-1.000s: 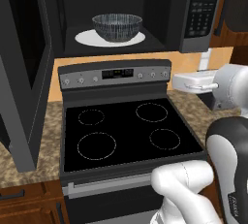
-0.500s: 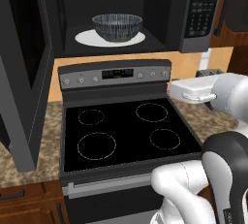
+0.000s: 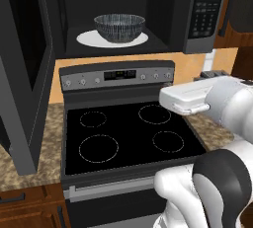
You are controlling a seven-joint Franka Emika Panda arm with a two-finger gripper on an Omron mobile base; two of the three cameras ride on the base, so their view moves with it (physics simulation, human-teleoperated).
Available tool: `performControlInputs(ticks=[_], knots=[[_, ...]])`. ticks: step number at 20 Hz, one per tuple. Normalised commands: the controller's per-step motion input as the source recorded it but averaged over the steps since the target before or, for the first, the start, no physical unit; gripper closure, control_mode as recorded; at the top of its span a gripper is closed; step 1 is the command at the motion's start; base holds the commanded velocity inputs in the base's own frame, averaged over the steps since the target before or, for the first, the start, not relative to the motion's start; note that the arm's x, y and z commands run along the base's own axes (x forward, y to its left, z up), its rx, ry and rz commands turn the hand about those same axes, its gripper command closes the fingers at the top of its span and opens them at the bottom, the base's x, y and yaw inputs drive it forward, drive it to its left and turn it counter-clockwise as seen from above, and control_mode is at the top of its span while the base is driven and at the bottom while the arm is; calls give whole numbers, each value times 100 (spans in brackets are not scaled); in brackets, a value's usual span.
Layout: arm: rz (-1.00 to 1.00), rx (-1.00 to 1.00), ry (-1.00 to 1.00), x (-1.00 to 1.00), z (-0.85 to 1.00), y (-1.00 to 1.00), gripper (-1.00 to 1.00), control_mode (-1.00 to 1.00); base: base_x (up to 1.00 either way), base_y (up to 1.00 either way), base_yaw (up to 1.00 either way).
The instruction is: Open the microwave, place the bowl with waffle inside the microwave, then close the microwave door and turn it on.
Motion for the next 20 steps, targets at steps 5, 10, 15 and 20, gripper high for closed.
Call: performControlInputs(ticks=[5, 10, 15, 20], knots=[[0, 0, -23, 3, -2, 87, -100, -100, 0, 0, 0], [-3, 1, -30, -8, -6, 61, -100, -100, 0, 0, 0], [-1, 4, -44, -52, 0, 50, -100, -100, 0, 0, 0], [0, 0, -46, -78, 0, 54, -100, -100, 0, 0, 0]])
